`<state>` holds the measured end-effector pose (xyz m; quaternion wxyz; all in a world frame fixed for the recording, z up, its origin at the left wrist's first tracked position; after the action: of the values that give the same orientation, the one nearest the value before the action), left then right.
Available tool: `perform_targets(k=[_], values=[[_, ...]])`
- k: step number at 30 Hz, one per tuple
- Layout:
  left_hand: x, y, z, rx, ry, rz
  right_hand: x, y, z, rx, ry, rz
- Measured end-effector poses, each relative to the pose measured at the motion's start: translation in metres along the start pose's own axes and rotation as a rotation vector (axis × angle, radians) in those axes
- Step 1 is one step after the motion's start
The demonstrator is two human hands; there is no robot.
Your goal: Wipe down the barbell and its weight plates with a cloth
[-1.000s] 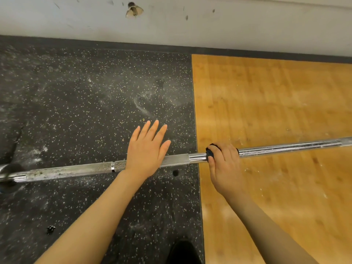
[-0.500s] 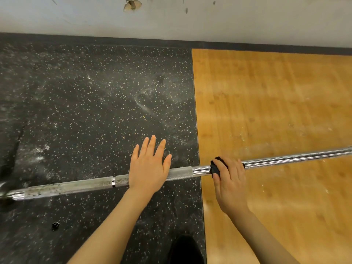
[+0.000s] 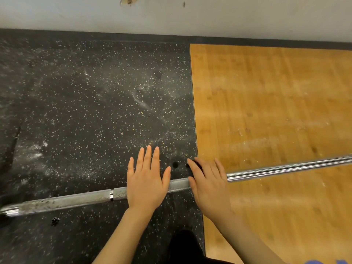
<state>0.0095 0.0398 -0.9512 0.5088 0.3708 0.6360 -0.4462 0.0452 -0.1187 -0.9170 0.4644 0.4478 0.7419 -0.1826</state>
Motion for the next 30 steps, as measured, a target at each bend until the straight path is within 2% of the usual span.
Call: perform_targets(k=[3,10,15,21,25,30], values=[[0.001,-0.005,-0.001,-0.007,0.0,-0.004,0.001,-0.011,0.012,-0.007,-0.015,-0.067],[0.004,-0.015,0.001,0.005,-0.001,-0.023,-0.038,-0.035,0.067,0.067,-0.037,-0.025],[0.004,-0.022,0.004,0.016,-0.003,-0.041,-0.042,-0.035,0.063,0.103,0.014,-0.013],[0.014,-0.036,0.006,0.017,0.005,-0.123,-0.061,-0.042,0.069,0.243,0.183,0.131],[0.018,-0.048,0.008,0.025,0.013,-0.162,-0.079,-0.041,0.066,0.234,0.202,0.192],[0.02,-0.063,0.008,-0.01,-0.077,-0.191,-0.068,-0.041,0.041,0.146,0.187,0.119]])
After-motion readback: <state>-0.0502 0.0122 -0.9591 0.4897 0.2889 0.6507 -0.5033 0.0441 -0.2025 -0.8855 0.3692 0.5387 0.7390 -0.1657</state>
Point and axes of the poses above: each hand's wrist, its own y-axis towards the middle knuckle, its own x-axis out of the palm, z = x × y, the point moved 10 cm from there along y, towards the middle knuckle, and after that the axes turned 13 degrees about y, right-handed, at the moved point
